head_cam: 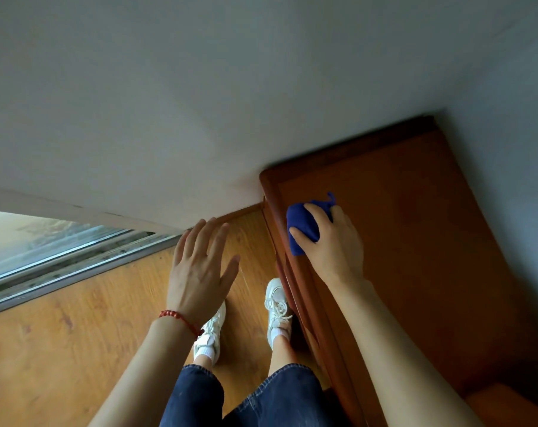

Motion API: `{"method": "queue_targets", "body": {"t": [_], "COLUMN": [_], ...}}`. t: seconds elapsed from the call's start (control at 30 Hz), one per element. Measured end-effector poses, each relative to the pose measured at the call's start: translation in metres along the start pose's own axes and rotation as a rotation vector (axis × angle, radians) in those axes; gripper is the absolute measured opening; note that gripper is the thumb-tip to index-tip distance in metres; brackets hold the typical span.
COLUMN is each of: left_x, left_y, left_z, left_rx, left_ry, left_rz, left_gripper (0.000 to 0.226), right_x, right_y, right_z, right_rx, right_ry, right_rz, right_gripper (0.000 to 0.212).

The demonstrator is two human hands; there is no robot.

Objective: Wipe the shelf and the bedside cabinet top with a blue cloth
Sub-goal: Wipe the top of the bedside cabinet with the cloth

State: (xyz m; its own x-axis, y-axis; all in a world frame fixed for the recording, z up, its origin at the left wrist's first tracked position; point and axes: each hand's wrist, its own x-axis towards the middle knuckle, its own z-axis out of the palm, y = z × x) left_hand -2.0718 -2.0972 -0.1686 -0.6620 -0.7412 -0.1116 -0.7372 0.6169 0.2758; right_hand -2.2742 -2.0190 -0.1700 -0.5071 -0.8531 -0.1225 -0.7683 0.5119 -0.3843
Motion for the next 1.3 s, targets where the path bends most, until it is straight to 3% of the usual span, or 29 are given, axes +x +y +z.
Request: {"method": "queue_targets", "body": {"t": [0.4,0.6,1.03,1.1,1.3], "left_x": [-0.019,-0.019,-0.013,-0.014,-0.021], "left_y": [0.017,0.024,0.068,0.081,0.133], "left_z": [-0.104,-0.148,-0.180,-0.182,-0.180], "left_rx": [0.003,-0.004,-0.011,0.019,0.088], "left_ry": [-0.033,-0.054,-0.153,-0.199,-0.229], "left_rz": [0.075,0.162,0.580,0.629,0.770], "left_gripper": [0.054,0.059,0.055,0.062,0.056], "right_x": [-0.047,-0.075,-0.174,-0.193,-0.250], "right_y": [-0.050,-0.068,-0.068,-0.061,-0.042], "right_z": [-0.101,-0.141,-0.179,-0.184,-0.192], "right_rx": [0.012,0.072,0.103,0.119,0.142], "right_ry": [0.107,0.213,0.426,0.440,0.453], "right_rz": [0.096,0.254,0.631,0.696,0.900], "right_gripper": [0.047,0.048,0.047,0.047,0.048]}}
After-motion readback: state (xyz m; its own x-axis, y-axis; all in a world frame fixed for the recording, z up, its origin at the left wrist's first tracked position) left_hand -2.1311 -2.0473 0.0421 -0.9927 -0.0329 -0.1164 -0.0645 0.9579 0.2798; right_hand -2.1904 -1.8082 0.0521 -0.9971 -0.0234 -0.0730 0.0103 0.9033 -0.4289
